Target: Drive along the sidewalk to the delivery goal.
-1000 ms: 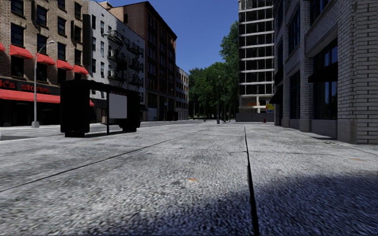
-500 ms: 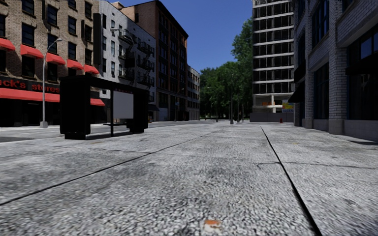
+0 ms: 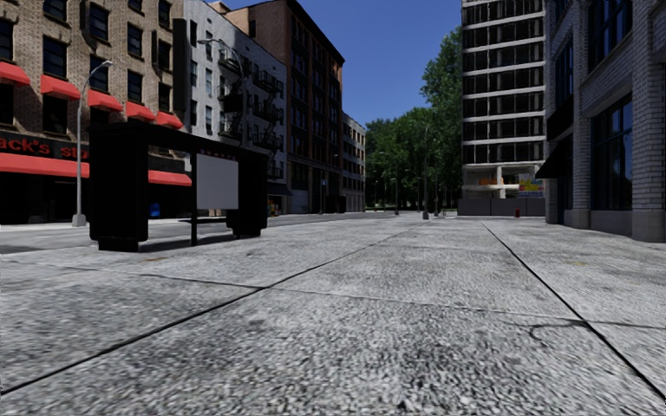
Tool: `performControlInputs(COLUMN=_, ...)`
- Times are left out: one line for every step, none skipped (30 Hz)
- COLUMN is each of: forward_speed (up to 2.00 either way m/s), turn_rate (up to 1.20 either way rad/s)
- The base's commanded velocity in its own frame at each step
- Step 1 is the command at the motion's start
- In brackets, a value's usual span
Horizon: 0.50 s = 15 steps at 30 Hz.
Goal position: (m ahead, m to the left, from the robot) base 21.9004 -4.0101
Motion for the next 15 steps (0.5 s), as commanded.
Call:
performControlInputs(forward_speed=2.00, turn_rate=0.00)
performControlInputs(forward_speed=2.00, turn_rate=0.00)
performControlInputs(forward_speed=2.00, turn_rate=0.00)
performControlInputs(forward_speed=2.00, turn_rate=0.00)
performControlInputs(forward_speed=2.00, turn_rate=0.00)
performControlInputs(forward_speed=2.00, turn_rate=0.00)
performControlInputs(forward_speed=2.00, turn_rate=0.00)
performControlInputs(forward_speed=2.00, turn_rate=0.00)
performControlInputs(forward_speed=2.00, turn_rate=0.00)
performControlInputs(forward_speed=2.00, turn_rate=0.00)
performControlInputs(forward_speed=2.00, turn_rate=-0.02)
performControlInputs(forward_speed=2.00, turn_rate=-0.17)
performControlInputs(forward_speed=2.00, turn_rate=-0.26)
performControlInputs(forward_speed=2.00, turn_rate=-0.29)
performControlInputs(forward_speed=2.00, turn_rate=-0.29)
